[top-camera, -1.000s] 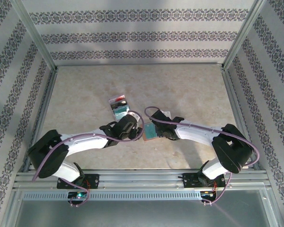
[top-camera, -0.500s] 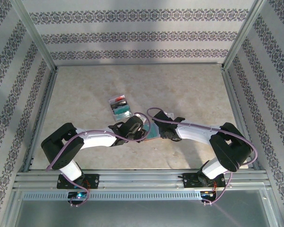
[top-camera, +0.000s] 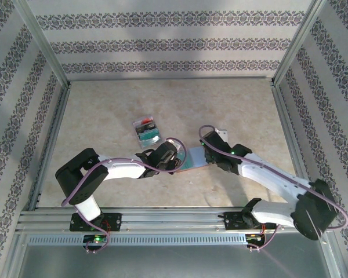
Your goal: Take the credit cards out of the card holder
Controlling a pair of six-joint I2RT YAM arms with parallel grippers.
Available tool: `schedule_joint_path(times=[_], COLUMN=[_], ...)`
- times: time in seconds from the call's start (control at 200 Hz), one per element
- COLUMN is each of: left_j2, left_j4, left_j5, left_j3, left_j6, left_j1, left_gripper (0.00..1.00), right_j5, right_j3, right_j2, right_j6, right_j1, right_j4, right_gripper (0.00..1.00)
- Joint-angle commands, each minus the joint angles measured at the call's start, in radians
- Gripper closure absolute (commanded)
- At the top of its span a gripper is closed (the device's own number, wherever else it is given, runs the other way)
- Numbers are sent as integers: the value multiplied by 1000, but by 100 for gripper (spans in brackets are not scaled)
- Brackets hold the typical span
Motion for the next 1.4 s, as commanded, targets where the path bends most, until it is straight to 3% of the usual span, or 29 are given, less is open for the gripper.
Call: schedule_joint_path(times=[0.0,0.165,0.36,0.645,1.394], left_j2=[-1,-19,-20,2,70], left_j4=[26,46,80,175,200], left_j5=[-13,-25,-31,29,102], left_j3=[15,-5,-29,-68,-54], left_j6=[-27,-55,-106,-181,-210], left_j1=[-11,-11,-7,18,57], left_gripper=[59,60,68,72,80], right_j5=[-96,-267,-406,-493,-502], right_j3=[13,-20,-12,35,15], right_j2=[-49,-11,143,339,442], right_j6=[2,21,13,-24,-40], right_j1=[-5,13,35,3,-54], right_j4=[-13,90,207,284,328], right_gripper=[76,82,79,76,73])
